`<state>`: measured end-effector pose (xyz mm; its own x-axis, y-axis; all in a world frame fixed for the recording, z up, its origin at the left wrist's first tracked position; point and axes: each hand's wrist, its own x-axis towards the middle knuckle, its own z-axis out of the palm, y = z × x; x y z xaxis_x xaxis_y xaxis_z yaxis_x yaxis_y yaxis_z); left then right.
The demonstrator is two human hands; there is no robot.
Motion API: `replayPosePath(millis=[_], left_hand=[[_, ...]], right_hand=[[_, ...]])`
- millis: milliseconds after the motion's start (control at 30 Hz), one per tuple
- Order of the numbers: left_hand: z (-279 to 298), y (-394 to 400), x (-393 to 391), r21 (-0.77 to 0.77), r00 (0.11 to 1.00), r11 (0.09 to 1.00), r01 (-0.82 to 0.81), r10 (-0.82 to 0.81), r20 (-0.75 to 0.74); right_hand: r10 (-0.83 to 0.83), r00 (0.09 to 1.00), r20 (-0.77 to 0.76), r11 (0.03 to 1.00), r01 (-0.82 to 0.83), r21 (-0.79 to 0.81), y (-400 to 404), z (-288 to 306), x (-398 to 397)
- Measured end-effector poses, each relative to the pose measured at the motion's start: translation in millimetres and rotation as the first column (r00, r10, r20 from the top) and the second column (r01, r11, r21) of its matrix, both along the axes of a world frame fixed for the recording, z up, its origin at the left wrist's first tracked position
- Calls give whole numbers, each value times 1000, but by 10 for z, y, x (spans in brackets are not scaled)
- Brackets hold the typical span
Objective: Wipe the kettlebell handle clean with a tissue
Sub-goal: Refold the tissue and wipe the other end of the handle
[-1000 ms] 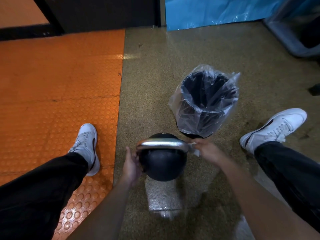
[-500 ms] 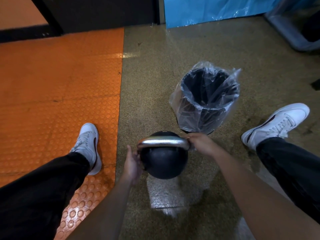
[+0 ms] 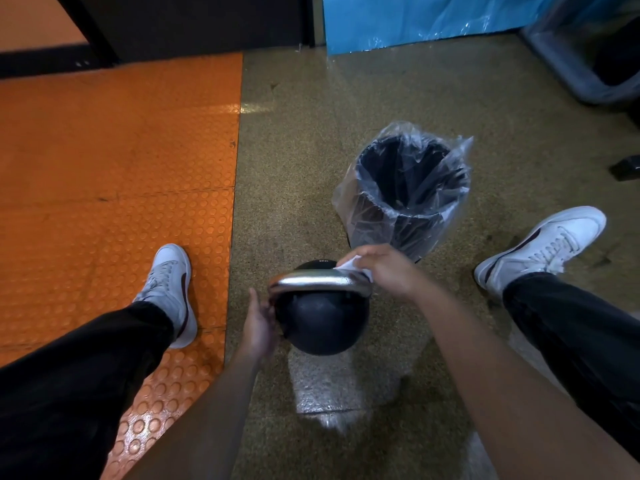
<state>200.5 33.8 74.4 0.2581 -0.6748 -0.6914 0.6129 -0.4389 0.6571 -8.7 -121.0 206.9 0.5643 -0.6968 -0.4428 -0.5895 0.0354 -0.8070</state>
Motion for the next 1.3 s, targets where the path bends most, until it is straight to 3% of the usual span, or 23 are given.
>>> replayPosePath(millis=[233, 400, 500, 700, 900, 967, 1100, 1300], left_hand=[[-17, 14, -4, -15, 999, 1000, 19, -18, 27], [-36, 3, 12, -2, 1000, 1000, -3, 3, 5], [-63, -6, 21, -7, 1000, 1000, -2, 2, 14], [-81, 19, 39, -4, 1000, 1000, 5, -5, 21], [-83, 18, 34, -17, 1000, 1000, 11, -11, 14], [-92, 29, 27, -13, 1000, 1000, 12, -12, 21], [-96, 33, 36, 1, 1000, 1000, 9, -9, 25], [-121, 7, 45, 6, 1000, 1000, -2, 2, 3]], right_hand=[[-143, 987, -74, 985, 149, 86, 108, -316, -293], [-3, 1000, 1, 1000, 3, 23, 19, -40, -41], [-141, 988, 65, 987, 135, 88, 13, -38, -218], [-228, 970, -80, 955, 239, 177, 156, -444, -280], [-223, 968, 114, 965, 202, 169, 44, -180, -217], [-270, 961, 59, 953, 258, 157, 66, -293, -335], [-154, 983, -98, 974, 168, 155, 137, -452, -313], [-48, 995, 89, 995, 39, 93, 20, 1, -140]])
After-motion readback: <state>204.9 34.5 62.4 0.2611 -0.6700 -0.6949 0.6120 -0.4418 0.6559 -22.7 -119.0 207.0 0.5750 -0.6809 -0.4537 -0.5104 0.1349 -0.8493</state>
